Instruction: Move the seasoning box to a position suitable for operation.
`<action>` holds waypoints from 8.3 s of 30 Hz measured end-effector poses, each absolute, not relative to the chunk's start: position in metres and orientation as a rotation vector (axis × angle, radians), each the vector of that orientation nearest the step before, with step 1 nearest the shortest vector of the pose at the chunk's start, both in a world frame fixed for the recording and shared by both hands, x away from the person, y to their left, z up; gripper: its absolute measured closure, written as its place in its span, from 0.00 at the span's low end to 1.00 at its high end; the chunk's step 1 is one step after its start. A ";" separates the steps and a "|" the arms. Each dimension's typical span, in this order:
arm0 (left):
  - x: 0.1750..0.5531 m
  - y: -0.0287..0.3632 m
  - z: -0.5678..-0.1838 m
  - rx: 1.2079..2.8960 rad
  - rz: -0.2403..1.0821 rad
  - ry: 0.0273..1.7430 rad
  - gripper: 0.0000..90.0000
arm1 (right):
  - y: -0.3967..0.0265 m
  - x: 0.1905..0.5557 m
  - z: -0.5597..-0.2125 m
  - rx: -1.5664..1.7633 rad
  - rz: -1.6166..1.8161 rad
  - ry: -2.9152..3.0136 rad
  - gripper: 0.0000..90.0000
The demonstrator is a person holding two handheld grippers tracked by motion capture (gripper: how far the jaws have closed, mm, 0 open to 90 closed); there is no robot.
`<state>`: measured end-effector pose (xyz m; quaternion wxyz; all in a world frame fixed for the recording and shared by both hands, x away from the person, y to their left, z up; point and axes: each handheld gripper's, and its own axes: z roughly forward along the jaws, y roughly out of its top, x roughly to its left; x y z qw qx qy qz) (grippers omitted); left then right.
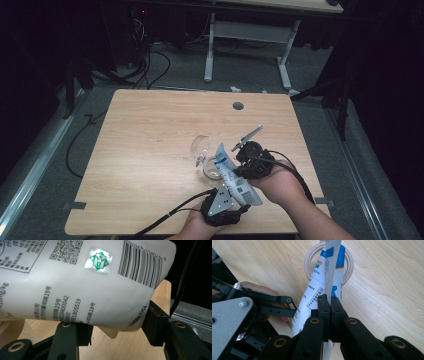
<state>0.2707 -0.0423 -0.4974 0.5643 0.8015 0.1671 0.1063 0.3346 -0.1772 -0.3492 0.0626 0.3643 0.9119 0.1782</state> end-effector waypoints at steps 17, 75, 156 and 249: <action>0.269 -0.040 -0.498 1.882 0.261 0.385 0.54 | -0.172 0.339 -0.350 1.071 0.537 2.771 1.00; 0.268 -0.044 -0.491 1.878 0.281 0.398 0.58 | -0.166 0.349 -0.346 1.111 0.485 2.803 0.99; 0.273 -0.043 -0.481 1.839 0.287 0.403 0.59 | -0.162 0.356 -0.340 1.058 0.492 2.804 0.99; 0.278 -0.041 -0.474 1.801 0.295 0.409 0.60 | -0.157 0.365 -0.335 1.024 0.486 2.809 1.00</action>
